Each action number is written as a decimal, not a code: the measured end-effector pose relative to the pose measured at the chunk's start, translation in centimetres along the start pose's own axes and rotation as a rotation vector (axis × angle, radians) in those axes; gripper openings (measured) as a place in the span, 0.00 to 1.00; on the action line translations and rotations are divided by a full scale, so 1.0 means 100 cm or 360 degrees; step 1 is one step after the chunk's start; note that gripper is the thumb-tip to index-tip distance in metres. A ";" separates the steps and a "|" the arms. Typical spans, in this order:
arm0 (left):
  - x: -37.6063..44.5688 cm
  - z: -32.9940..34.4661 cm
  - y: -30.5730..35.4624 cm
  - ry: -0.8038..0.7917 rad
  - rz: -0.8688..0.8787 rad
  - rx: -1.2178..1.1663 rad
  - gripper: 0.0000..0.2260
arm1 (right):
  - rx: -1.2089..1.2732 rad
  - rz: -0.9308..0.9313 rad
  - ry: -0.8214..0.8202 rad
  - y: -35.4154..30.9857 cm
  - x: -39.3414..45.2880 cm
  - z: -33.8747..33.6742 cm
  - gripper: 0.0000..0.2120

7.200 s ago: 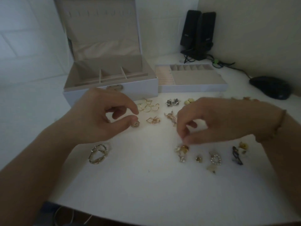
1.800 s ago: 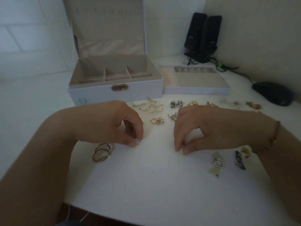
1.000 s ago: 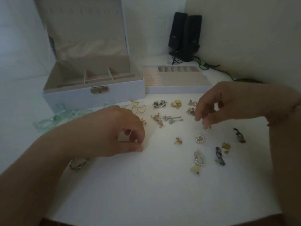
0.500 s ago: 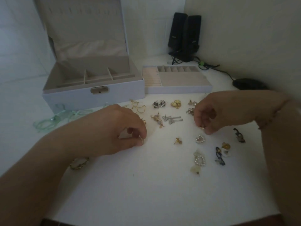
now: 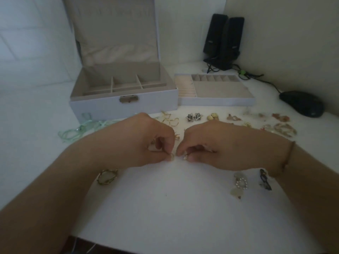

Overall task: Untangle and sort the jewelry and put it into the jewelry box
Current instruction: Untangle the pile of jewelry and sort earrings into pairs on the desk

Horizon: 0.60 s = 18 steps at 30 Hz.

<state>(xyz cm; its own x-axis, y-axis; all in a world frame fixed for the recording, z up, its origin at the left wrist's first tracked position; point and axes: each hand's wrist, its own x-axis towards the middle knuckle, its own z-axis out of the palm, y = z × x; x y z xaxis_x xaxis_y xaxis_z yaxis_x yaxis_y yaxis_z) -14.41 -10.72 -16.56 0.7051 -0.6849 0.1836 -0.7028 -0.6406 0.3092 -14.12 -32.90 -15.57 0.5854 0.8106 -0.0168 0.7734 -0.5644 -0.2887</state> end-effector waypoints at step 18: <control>-0.001 -0.003 0.004 0.0077 -0.0124 -0.0082 0.07 | -0.0073 -0.0003 0.0326 -0.002 0.010 0.012 0.05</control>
<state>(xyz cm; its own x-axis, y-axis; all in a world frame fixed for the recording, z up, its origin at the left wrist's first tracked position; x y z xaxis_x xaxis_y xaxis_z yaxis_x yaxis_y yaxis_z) -14.72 -10.84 -16.11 0.7621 -0.6152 0.2016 -0.6406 -0.6717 0.3720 -14.02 -31.81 -16.70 0.6178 0.7654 0.1802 0.7819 -0.5735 -0.2444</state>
